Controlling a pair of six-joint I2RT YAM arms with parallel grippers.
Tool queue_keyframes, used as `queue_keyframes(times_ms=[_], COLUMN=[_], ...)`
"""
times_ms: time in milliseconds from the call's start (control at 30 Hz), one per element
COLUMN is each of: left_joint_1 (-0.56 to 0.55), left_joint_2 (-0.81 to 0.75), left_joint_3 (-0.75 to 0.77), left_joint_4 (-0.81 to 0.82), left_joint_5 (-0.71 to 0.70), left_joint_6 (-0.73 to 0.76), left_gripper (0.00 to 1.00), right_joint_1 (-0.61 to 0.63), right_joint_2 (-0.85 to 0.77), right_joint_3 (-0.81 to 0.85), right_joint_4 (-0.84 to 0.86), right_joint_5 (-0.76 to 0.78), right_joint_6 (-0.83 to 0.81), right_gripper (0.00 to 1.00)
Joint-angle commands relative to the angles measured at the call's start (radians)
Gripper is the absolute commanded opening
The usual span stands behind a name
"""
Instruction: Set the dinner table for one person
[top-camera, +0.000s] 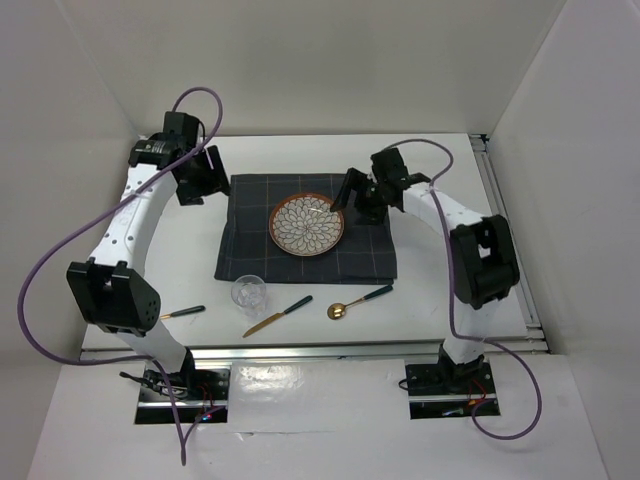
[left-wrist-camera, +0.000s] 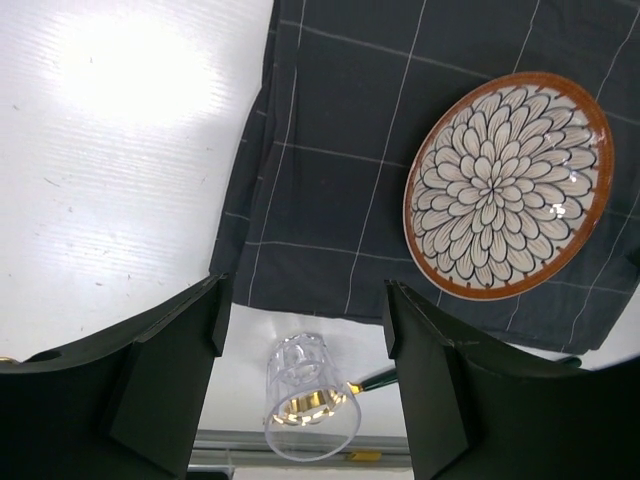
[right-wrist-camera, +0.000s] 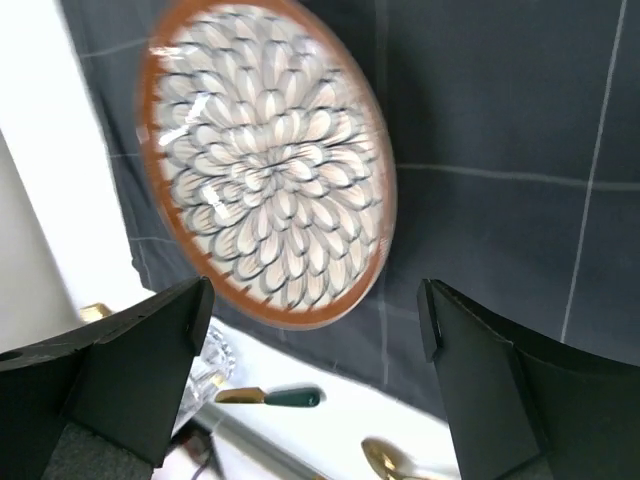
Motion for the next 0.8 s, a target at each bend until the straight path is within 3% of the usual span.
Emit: queue_keyframes(times_ms=[0, 100, 300, 433, 567, 767], left_joint_1=[-0.003, 0.007, 0.099, 0.141, 0.151, 0.151], left_joint_2=[-0.062, -0.085, -0.105, -0.105, -0.114, -0.114], left_joint_3=[0.048, -0.001, -0.081, -0.114, -0.134, -0.144], left_joint_4=[-0.016, -0.016, -0.016, -0.016, -0.016, -0.007], left_joint_5=[-0.058, -0.119, -0.138, -0.126, -0.096, -0.057], left_joint_6=[-0.030, -0.073, -0.104, -0.093, -0.083, -0.083], left_gripper=[0.79, 0.80, 0.80, 0.80, 0.80, 0.80], right_joint_1=[0.093, 0.239, 0.523, 0.600, 0.661, 0.670], right_joint_2=[-0.177, -0.197, -0.084, -0.022, 0.077, 0.163], right_joint_3=[0.060, 0.084, 0.170, 0.201, 0.286, 0.334], right_joint_4=[-0.095, -0.115, -0.137, -0.101, -0.158, -0.157], right_joint_5=[0.216, 0.243, 0.280, 0.240, 0.315, 0.295], right_joint_6=[-0.068, -0.126, -0.236, -0.261, -0.296, -0.316], right_gripper=[0.96, 0.95, 0.86, 0.85, 0.82, 0.62])
